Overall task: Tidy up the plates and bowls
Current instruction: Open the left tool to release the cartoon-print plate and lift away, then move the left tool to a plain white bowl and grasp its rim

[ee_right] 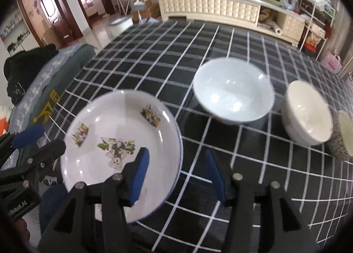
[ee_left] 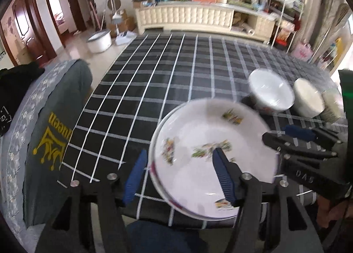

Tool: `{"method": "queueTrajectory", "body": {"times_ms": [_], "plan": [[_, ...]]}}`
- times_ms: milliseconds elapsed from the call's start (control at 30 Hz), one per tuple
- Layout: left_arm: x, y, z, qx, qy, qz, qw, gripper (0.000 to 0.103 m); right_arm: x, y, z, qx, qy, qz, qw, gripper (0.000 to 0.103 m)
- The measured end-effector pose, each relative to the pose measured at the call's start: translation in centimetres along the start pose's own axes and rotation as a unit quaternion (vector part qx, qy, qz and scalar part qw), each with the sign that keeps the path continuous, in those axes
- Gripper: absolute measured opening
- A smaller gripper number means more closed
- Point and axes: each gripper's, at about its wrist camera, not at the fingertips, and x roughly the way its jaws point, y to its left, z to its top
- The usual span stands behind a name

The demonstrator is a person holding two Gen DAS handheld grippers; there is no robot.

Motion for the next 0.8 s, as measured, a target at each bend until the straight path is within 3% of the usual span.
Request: {"method": "queueTrajectory", "body": {"times_ms": [167,367,533,633,800], "plan": [[-3.6,-1.4,1.2,-0.003,-0.052,-0.046,0.9976,0.071,-4.5,-0.8,0.4,0.003,-0.053,-0.014,0.998,0.066],[-5.9,-3.4,2.6,0.002,-0.072,-0.074,0.9946,0.075,-9.2,-1.8,0.9,0.000,-0.105,-0.029,0.994,0.071],[-7.4,-4.5,3.4,-0.004,-0.097,-0.058,0.9936,0.082,-12.3,-2.3,1.2,-0.005,-0.146,-0.050,0.988,0.083],[-7.1,-4.9,4.3,-0.005,-0.087,-0.064,0.9941,0.082,-12.8,-2.8,1.3,-0.010,-0.148,-0.067,0.987,0.086],[-7.8,-6.0,5.3,0.011,-0.103,-0.064,0.9926,0.082,-13.3,-4.4,1.9,0.005,-0.146,-0.072,0.987,0.089]]}}
